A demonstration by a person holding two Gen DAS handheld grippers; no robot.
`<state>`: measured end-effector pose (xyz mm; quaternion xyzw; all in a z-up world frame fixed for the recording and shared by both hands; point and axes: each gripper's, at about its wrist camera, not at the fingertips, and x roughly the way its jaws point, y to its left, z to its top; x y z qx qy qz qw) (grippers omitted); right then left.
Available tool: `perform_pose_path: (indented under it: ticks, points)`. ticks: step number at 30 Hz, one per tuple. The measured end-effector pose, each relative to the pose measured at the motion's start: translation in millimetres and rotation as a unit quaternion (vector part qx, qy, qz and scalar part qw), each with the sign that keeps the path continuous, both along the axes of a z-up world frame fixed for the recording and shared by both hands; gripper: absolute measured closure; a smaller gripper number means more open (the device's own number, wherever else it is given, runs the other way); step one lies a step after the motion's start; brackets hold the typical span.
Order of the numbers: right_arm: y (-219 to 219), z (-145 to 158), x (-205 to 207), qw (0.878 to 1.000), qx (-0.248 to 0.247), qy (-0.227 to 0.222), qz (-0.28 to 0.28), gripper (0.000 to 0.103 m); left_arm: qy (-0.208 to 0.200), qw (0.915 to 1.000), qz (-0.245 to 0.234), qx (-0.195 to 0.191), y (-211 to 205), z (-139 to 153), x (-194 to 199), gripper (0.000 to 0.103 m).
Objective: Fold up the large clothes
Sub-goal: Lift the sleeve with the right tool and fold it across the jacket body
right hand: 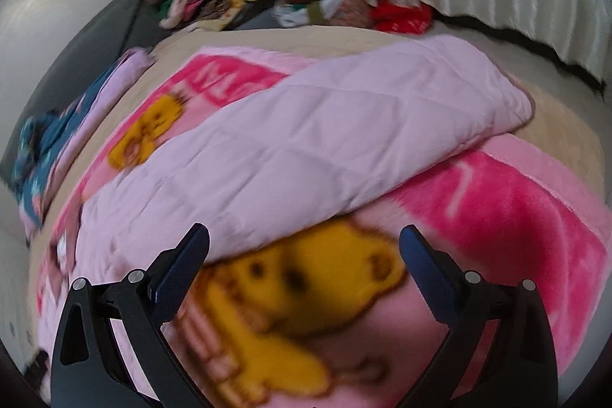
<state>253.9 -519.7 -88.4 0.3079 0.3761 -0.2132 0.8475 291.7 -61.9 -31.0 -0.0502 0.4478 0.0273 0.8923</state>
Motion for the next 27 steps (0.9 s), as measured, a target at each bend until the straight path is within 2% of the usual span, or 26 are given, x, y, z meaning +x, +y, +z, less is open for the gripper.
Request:
perform_pose_path:
  ticks: [7, 9, 14, 17, 18, 19, 22, 24, 27]
  points:
    - [-63.0, -26.0, 9.4, 0.994, 0.061, -0.006, -0.090, 0.004, 0.018, 0.9997, 0.016, -0.009, 15.6, -11.9, 18.1, 0.008]
    - [-79.7, -33.0, 11.1, 0.990, 0.080, -0.019, -0.116, 0.004, 0.019, 0.9995, 0.023, -0.011, 20.6, -12.0, 20.6, 0.008]
    - [-106.3, -35.1, 11.6, 0.982, 0.089, -0.055, -0.156, 0.005, 0.013, 0.9994, 0.029, -0.012, 26.9, -8.7, 22.7, 0.008]
    - [-119.5, -37.8, 5.1, 0.976, 0.099, -0.075, -0.177, 0.018, 0.014, 0.9991, 0.029, -0.027, 32.9, -7.7, 22.3, 0.008]
    - [-123.3, -38.2, 3.2, 0.975, 0.098, -0.079, -0.181, 0.031, 0.014, 0.9991, 0.028, -0.030, 34.3, -7.3, 21.4, 0.008]
    - [-126.3, -37.6, 2.1, 0.975, 0.095, -0.085, -0.179, 0.052, 0.014, 0.9990, 0.028, -0.032, 35.3, -6.9, 21.0, 0.008]
    - [-130.0, -29.6, 4.8, 0.978, 0.091, -0.104, -0.154, 0.069, 0.016, 0.9986, 0.023, -0.045, 39.4, -2.9, 20.2, 0.008]
    - [-121.8, -12.1, 6.5, 0.981, 0.065, -0.122, -0.133, 0.075, 0.014, 0.9983, 0.013, -0.055, 41.6, 2.1, 20.4, 0.008]
    - [-107.3, 14.6, 10.1, 0.983, 0.039, -0.152, -0.098, 0.079, 0.007, 0.9985, 0.013, -0.054, 44.1, 11.4, 20.0, 0.008]
